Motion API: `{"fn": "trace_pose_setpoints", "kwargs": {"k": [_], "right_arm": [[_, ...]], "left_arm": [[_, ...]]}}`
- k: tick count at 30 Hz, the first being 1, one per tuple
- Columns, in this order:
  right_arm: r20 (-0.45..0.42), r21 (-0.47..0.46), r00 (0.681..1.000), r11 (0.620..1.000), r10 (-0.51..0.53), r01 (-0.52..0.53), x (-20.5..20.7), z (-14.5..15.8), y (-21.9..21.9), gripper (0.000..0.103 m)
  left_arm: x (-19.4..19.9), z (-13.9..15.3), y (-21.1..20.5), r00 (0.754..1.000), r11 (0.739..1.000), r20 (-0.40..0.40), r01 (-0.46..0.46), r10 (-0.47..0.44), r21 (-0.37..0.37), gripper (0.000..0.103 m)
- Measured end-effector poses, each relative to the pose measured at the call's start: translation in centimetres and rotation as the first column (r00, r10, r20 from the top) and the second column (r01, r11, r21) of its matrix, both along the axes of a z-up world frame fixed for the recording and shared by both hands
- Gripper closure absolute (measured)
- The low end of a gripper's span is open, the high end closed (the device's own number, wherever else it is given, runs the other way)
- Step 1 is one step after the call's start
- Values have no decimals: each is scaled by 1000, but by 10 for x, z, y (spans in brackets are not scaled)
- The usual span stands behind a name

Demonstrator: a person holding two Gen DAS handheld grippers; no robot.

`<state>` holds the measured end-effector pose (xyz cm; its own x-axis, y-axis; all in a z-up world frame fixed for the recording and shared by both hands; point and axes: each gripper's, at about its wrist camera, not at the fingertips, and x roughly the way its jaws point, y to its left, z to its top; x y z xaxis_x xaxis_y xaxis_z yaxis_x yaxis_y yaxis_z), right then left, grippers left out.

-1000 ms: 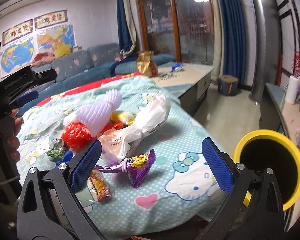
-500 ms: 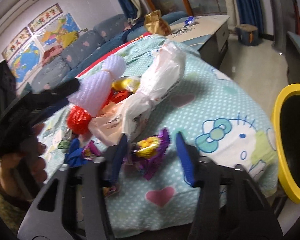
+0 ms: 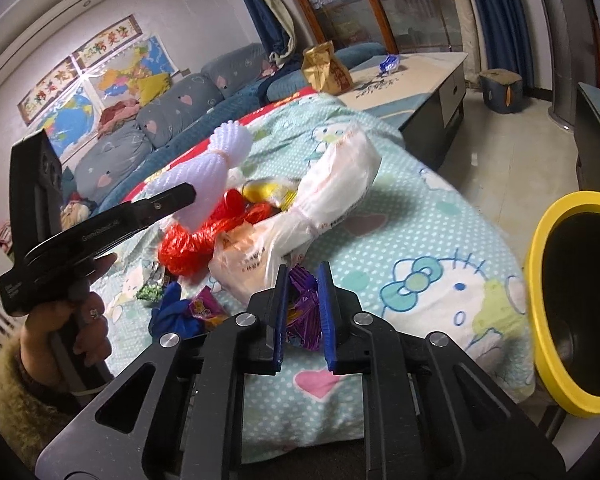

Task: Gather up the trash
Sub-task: 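Carry the mesh sleeve and purple wrapper in both grippers over the yellow bin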

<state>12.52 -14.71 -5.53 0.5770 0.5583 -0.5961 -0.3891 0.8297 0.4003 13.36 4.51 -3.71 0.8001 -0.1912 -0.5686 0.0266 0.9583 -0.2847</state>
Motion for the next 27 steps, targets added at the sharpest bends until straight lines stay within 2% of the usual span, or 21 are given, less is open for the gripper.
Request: {"fn": "trace_pose_setpoints", "kwargs": {"k": [10,27], "right_arm": [[81,-8,994,997,-72,73,-2,21,-24,94],[127,-15,955,962,-268,272,5,30,-88,94]], "left_arm": [[-13,24,-26,995,997,56,78,-78,9,89],[-20,30,-95,963,966,69,258,-259,28,89]]}}
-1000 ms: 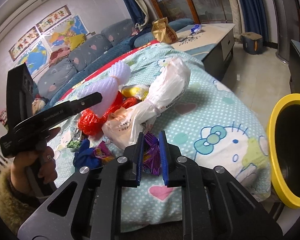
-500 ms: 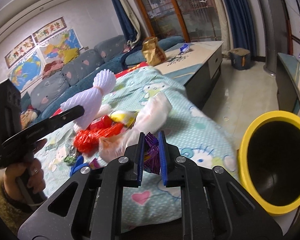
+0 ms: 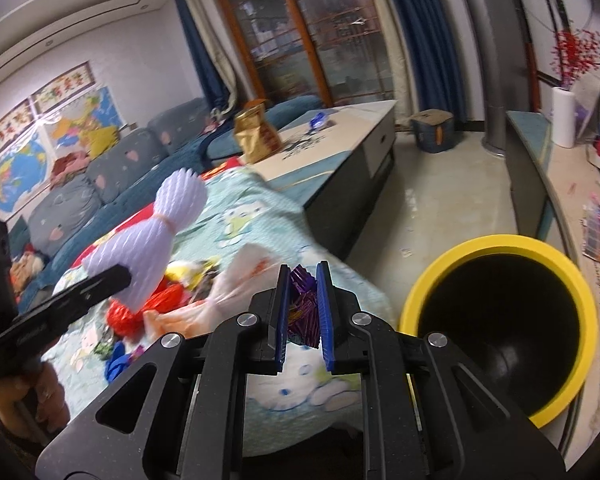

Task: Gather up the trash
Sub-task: 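Carry the mesh sleeve and purple wrapper in both grippers over the yellow bin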

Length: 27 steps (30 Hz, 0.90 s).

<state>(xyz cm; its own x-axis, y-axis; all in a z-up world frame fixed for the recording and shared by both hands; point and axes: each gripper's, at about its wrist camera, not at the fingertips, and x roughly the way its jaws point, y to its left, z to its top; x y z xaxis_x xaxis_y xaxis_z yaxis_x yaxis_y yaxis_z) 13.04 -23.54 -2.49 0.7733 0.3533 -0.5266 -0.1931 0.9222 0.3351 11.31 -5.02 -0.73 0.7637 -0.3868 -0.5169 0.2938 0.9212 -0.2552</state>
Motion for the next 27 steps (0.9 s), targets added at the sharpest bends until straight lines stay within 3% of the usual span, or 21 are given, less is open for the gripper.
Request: {"fn": "trace_pose_setpoints", "kwargs": {"k": [13,27], "right_arm": [[23,9,984,984,-178,178,11,3,-66,94],[-4,17,934,934,-356,356,10,-13,-142,94]], "left_arm": [[-2,-4,-60,989,989,-6,146,-146,33,89],[2,-25,-136,951,949,-64,306,-302,79,89]]}}
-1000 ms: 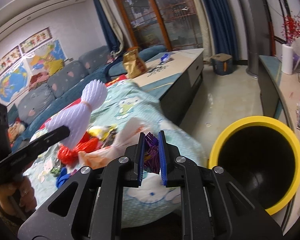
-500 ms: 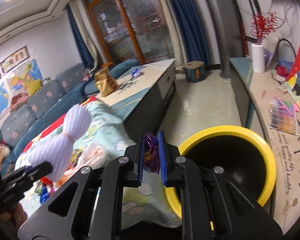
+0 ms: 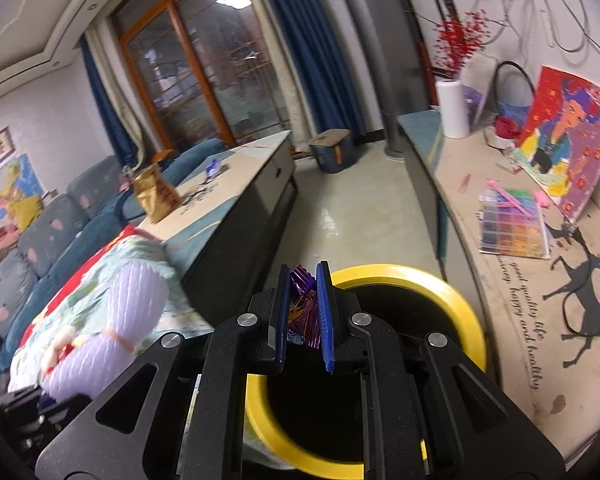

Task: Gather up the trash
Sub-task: 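Carry the mesh sleeve and purple wrapper in both grippers over the yellow bin, then open the left gripper over the bin while the right gripper opens, dropping the wrapper, then move both open grippers back over the bedspread trash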

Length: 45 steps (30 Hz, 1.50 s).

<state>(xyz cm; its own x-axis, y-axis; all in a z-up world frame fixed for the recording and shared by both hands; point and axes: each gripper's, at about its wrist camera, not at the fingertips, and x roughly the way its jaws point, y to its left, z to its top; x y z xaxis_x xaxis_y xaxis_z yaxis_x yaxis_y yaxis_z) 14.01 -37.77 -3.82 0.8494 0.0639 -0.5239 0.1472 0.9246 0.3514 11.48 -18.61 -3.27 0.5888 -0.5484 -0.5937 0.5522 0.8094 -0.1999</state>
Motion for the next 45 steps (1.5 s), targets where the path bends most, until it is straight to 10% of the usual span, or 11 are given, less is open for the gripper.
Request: {"fn": "trace_pose_setpoints", "kwargs": {"k": [12,16,22,45], "right_arm": [[-79,72,996,996,-45,51,5,-28,-42,89],[-118,106,992,992,-51,64,7,-39,-50,76],[-127,73,989,994,-77,86,4,-40,-50,56],[9,-96,999,994,51,-50,-7,10,39,23]], "left_arm": [[23,-49,-63,988,992,-108,117,-112,38,87],[37,-69,-79,985,988,-130,124,-111,92,45],[34,-66,-64,991,994,-121,63,-53,87,9],[0,15,38,970,974,93,-226,225,-3,6]]}}
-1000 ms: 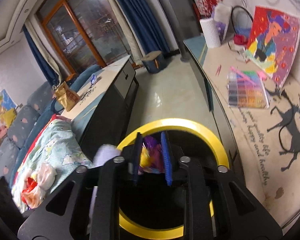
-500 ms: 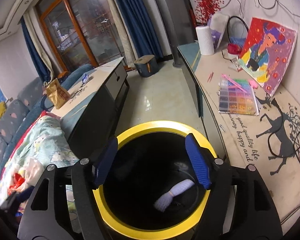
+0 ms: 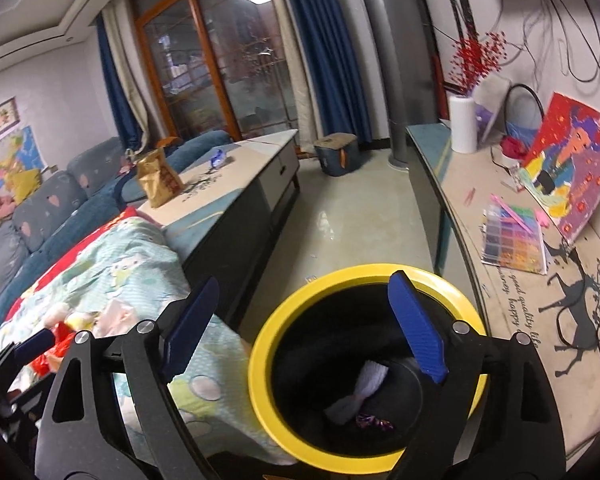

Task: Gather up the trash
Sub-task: 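Move both open grippers back over the bedspread trash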

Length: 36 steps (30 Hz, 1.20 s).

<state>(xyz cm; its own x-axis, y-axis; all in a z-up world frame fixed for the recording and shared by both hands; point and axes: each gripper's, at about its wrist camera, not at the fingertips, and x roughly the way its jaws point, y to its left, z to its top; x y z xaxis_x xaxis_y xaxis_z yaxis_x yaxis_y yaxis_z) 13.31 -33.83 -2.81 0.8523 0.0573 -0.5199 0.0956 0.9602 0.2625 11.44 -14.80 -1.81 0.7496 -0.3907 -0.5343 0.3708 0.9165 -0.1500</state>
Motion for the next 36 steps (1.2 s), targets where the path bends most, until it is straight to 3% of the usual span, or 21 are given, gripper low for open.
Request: {"fn": "trace_pose_setpoints", "kwargs": {"k": [18,36], "right_arm": [[52,3,985,987,162,-163,-13,22,65,20],[62,-8,923,925,379,-379,-39,28,150,19]], "left_arm": [[-16,11,78,983,984,47,-176,178,-40,6],[-35,14,166,926,924,38,-373,377,-79,6]]}}
